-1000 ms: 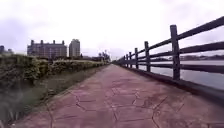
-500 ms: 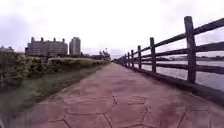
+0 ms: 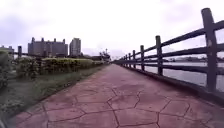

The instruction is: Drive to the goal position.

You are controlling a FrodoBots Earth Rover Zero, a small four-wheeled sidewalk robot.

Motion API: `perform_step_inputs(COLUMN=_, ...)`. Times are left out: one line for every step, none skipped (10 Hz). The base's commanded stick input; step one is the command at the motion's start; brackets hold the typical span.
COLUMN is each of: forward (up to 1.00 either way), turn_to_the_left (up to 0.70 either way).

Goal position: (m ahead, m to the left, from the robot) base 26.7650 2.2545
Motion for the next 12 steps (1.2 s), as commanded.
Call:
perform_step_inputs(forward=1.00, turn_to_the_left=0.00)
perform_step_inputs(forward=1.00, turn_to_the_left=0.00)
perform_step_inputs(forward=1.00, turn_to_the_left=0.00)
perform_step_inputs(forward=1.00, turn_to_the_left=0.00)
perform_step_inputs(forward=1.00, turn_to_the_left=0.00)
perform_step_inputs(forward=1.00, turn_to_the_left=0.00)
perform_step_inputs(forward=1.00, turn_to_the_left=0.00)
perform_step_inputs(forward=1.00, turn_to_the_left=0.00)
perform_step_inputs(forward=1.00, turn_to_the_left=0.00)
perform_step_inputs(forward=1.00, turn_to_the_left=0.00)
perform_step_inputs(forward=1.00, turn_to_the_left=0.00)
perform_step_inputs(forward=1.00, turn_to_the_left=0.00)
